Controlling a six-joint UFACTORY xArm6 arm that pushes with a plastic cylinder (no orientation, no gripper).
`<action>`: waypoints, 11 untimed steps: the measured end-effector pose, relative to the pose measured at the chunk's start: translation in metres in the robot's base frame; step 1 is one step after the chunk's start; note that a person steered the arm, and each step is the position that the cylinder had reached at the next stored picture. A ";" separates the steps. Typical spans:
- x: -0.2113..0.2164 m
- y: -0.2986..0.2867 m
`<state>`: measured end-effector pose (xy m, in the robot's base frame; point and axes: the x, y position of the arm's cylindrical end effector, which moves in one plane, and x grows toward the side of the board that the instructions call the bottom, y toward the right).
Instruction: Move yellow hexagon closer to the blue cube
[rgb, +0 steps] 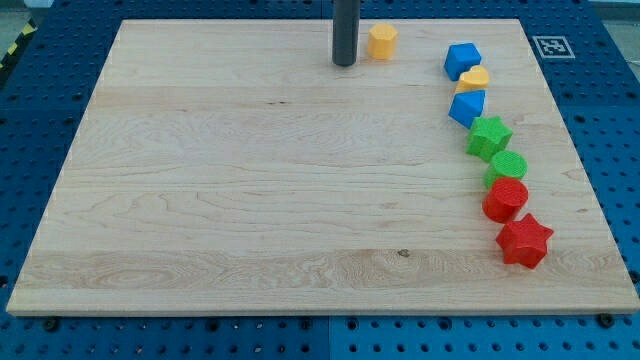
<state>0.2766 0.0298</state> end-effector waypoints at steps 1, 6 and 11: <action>-0.010 0.000; -0.040 0.025; -0.040 0.097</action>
